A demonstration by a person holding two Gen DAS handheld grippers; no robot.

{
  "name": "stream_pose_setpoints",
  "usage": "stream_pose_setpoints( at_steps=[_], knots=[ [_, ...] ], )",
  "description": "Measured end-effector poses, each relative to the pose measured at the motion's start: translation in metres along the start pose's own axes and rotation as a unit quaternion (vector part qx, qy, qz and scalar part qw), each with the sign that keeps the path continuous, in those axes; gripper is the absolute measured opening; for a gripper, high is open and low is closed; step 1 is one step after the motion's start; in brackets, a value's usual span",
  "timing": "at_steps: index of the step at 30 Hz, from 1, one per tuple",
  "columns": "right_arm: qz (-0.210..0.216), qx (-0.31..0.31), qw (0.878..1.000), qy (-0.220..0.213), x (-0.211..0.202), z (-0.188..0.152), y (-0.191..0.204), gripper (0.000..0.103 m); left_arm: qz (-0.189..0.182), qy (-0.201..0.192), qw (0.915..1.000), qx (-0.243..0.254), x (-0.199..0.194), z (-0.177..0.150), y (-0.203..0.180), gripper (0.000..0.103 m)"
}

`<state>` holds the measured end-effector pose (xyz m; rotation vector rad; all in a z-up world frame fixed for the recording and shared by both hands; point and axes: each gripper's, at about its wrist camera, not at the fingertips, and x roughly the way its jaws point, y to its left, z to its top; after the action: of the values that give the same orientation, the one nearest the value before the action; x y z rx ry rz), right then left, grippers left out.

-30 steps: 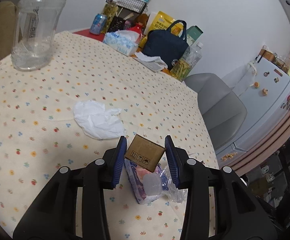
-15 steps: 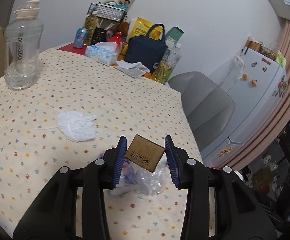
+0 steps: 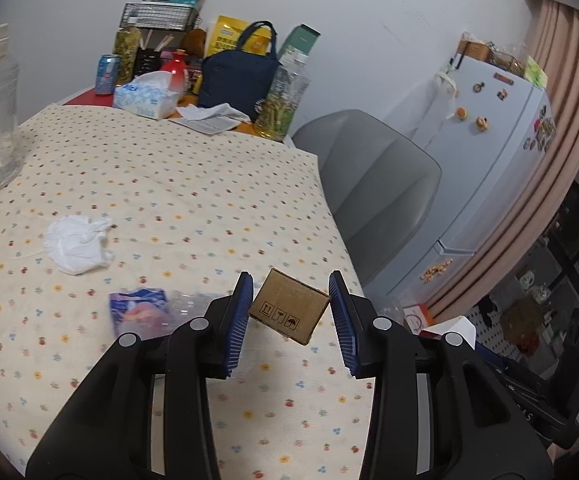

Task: Collect trash
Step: 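Carry the paper cone in the right tool and box in the left tool to the bin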

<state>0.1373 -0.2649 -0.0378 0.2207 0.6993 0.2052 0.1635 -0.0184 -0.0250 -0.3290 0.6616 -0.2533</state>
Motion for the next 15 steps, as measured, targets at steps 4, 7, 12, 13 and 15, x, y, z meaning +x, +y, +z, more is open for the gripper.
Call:
stream_pose_setpoints(
  at_steps=[4,7,12,13,15],
  knots=[
    [-0.009,0.014,1.0,-0.001,0.0,-0.002,-0.02,0.04,-0.009,0.014,0.9997,0.016,0.017,-0.002,-0.021,0.039],
    [-0.019,0.031,0.999,-0.001,0.0,-0.005,-0.041,0.04,-0.016,0.028,0.9991,0.027,0.032,-0.006,-0.039,0.039],
    [-0.037,0.065,0.997,0.002,0.003,-0.011,-0.08,0.04,-0.026,0.05,0.9972,0.05,0.056,-0.012,-0.068,0.039],
    [-0.04,0.07,0.997,0.002,0.003,-0.012,-0.086,0.04,-0.027,0.054,0.9967,0.053,0.061,-0.014,-0.074,0.039],
    [-0.046,0.082,0.996,0.002,0.003,-0.014,-0.101,0.04,-0.031,0.063,0.9956,0.062,0.071,-0.017,-0.085,0.039]
  ],
)
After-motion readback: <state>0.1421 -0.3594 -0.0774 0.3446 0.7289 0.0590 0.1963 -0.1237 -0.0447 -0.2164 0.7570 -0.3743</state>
